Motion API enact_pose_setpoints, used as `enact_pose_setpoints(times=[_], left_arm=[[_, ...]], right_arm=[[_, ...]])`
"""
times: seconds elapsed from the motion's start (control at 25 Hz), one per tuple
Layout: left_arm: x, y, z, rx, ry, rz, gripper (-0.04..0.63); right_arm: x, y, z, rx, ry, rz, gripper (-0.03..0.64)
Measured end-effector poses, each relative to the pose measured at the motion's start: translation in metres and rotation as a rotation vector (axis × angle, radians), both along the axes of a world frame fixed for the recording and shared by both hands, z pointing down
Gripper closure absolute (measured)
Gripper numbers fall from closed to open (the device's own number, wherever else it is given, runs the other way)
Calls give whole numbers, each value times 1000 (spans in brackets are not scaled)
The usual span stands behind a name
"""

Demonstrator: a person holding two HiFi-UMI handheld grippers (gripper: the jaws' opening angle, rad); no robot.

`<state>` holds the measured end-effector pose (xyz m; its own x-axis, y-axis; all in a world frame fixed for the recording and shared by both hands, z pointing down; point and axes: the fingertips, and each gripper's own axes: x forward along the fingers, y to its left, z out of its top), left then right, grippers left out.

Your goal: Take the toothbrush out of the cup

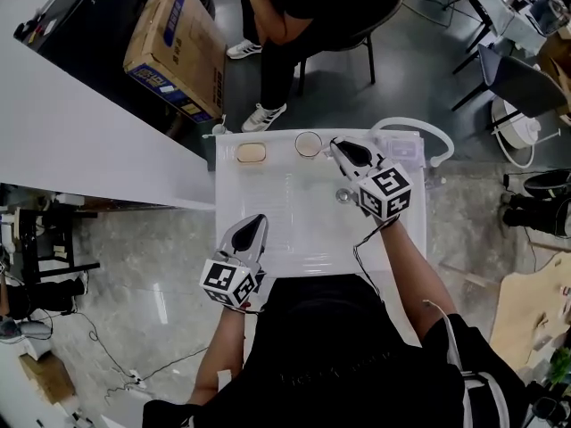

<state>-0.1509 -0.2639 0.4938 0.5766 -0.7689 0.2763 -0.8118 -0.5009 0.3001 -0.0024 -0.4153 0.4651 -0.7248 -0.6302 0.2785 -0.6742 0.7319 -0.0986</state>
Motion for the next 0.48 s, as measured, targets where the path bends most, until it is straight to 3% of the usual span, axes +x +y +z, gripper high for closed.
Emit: enact_pose_setpoints(times=[0.48], left_arm=[[-5, -4, -21, 56, -2, 10, 587]], right_arm=[[12, 42, -18, 10, -22, 0, 586]])
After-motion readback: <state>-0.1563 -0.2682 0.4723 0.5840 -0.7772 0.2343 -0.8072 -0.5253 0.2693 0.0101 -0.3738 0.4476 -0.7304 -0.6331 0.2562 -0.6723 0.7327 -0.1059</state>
